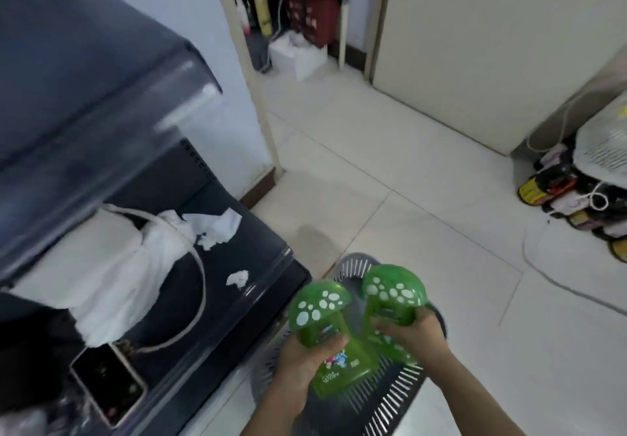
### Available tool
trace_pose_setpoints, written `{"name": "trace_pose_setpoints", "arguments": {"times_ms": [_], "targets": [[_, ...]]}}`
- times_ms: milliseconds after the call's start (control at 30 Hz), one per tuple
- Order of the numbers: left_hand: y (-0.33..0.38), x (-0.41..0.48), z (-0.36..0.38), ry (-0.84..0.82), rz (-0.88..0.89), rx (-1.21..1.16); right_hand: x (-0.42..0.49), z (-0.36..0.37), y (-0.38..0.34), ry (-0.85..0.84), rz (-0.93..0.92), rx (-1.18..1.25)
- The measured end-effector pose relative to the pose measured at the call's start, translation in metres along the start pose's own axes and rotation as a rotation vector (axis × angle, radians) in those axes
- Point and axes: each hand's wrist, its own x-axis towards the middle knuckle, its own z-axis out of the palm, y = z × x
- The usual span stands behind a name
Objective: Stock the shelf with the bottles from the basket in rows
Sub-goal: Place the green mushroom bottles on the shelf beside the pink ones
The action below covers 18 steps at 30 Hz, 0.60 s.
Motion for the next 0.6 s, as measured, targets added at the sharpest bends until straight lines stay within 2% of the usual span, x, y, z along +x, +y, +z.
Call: {"name": "trace_pose_setpoints", "arguments": {"times_ms": [100, 333, 500, 600], "targets": [[0.043, -0.068, 0.003, 0.089, 0.156, -0.05, -0.048, -0.033, -0.047, -0.009, -0.15, 0.09], [0.117, -0.219, -0.016, 0.136, 0.534, -0.078, -0.181, -0.089, -0.164, -0.192, -0.57, 0.195], [0.152, -0.313, -0.053, 0.251, 0.852, -0.025, -0.255, -0.085, -0.234, -0.292, -0.833, 0.21], [0.161, -0.353, -0.089, 0.354, 0.968, 0.029, -0.292, -0.059, -0.269, -0.394, -0.964, 0.218]]}}
